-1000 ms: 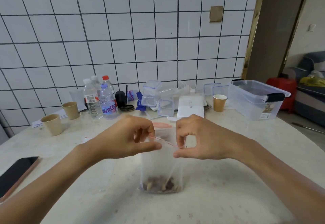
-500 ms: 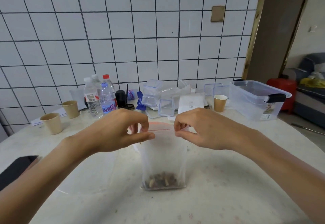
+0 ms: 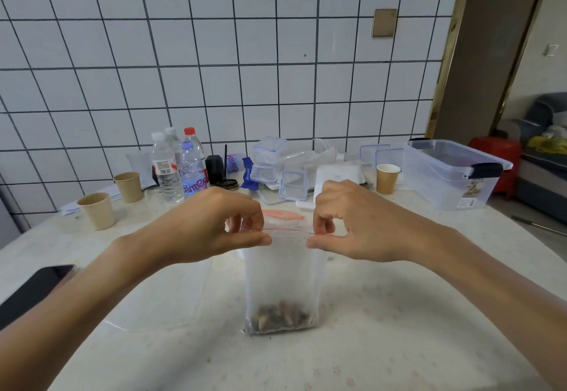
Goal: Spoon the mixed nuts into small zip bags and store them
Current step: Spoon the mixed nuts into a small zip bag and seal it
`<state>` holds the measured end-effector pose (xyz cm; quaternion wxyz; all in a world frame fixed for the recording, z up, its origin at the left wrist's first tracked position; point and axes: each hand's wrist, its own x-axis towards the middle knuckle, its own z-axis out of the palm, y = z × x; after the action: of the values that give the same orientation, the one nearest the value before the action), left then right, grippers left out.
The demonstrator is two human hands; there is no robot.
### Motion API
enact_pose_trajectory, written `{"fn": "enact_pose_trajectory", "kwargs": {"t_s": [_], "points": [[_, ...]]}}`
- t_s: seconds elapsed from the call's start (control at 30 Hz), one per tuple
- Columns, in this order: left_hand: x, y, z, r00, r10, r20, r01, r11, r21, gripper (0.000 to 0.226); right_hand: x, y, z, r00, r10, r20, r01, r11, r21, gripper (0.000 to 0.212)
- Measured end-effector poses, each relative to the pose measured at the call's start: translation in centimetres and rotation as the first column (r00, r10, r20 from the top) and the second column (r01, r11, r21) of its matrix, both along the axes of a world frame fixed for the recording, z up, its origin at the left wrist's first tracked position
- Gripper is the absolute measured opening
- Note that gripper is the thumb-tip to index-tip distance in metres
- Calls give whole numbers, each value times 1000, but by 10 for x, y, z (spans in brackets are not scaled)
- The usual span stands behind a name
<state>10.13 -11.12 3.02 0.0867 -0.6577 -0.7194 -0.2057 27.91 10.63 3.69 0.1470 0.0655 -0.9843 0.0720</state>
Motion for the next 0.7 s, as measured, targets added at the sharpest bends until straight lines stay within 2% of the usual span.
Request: {"fn": "enact_pose_trajectory", "kwargs": {"t_s": [0.13, 0.23, 0.33, 0.47, 0.57, 0.63, 0.7], "points": [[-2, 0, -3, 997, 40, -70, -42, 999, -19, 36, 0, 0, 5, 997, -18, 79, 15, 999, 46, 12], [0, 5, -5, 996, 60, -69, -61, 998, -24, 38, -3, -5, 4, 996, -10, 89, 7, 999, 38, 4], [2, 9, -7, 998, 53, -27, -54, 998, -24, 37, -6, -10, 1, 996, 6, 84, -2, 999, -43, 5], [6, 13, -9, 998, 53, -17, -54, 998, -31, 28, -10, -16, -1, 976, 48, 213, -22, 992, -125, 17], [9, 13, -10, 999, 45, -16, -46, 998, -44, 22, -13, -20, 0, 962, 59, 266, -49, 998, -42, 18], [11, 12, -11, 1000, 28, -12, -28, 999, -41, 24, -13, -22, 2, 966, 57, 253, -59, 998, 2, 26], [12, 12, -12, 1000, 20, -12, -20, 999, -42, 27, -12, -21, 5, 975, 51, 218, -58, 998, 26, 24]]}}
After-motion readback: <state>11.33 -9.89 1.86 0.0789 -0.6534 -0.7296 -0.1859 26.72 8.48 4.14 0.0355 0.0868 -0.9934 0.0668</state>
